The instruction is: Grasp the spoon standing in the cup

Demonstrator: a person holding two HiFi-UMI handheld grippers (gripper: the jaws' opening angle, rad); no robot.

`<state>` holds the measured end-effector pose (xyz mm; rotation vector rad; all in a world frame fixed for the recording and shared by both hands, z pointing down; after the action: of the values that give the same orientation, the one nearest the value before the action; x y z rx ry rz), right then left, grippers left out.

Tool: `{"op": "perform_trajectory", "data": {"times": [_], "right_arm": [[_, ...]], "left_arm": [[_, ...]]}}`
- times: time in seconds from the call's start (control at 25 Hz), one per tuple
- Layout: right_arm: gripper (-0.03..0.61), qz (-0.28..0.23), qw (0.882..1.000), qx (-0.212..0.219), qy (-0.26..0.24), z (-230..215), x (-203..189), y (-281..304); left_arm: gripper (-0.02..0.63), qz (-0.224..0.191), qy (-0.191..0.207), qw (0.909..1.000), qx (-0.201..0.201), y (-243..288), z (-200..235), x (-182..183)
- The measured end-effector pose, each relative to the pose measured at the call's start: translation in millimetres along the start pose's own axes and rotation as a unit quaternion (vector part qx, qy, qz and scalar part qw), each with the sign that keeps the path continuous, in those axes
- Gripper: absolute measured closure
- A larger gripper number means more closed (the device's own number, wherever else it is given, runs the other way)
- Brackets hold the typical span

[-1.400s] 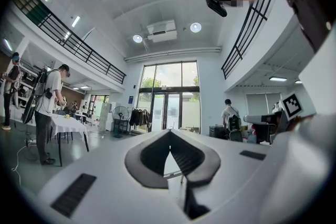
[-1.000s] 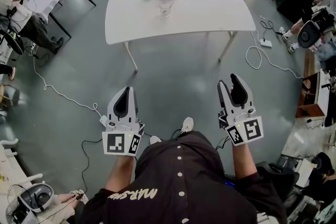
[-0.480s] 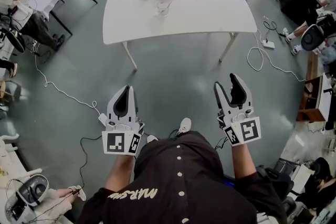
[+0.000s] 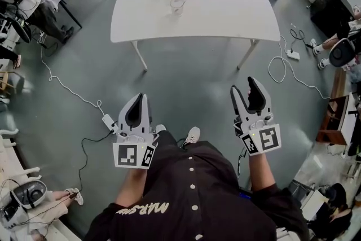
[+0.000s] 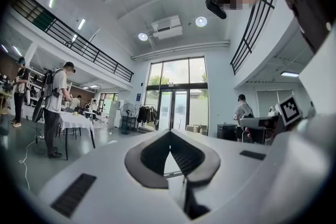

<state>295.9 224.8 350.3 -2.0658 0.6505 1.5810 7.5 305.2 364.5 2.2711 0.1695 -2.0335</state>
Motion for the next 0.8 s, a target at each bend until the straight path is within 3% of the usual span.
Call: {"op": "perform_trajectory", "data": {"times": [0.28, 0.8], "right_arm": [[0.371, 0.011, 1.0, 0.006, 0.008, -4, -12, 12], [0.368, 0.002, 1.0, -0.007, -0.003, -13, -3, 80]], "left_arm": [[0.604, 0.005, 0.002, 0.9999, 0.011, 10, 14, -8], [0.604, -0.014, 0.007, 0.9998, -0.011, 77, 55, -3]]}}
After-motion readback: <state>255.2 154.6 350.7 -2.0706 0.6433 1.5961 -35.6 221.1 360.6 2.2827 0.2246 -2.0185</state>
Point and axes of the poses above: the fingertips, and each gripper's own axes: y forward along the fingers, z to its left, x out of its top, the point moved 3 cm from there along -y, backward along the fingers, and after that the axes turned 12 degrees about y, right-handed, at the moved point
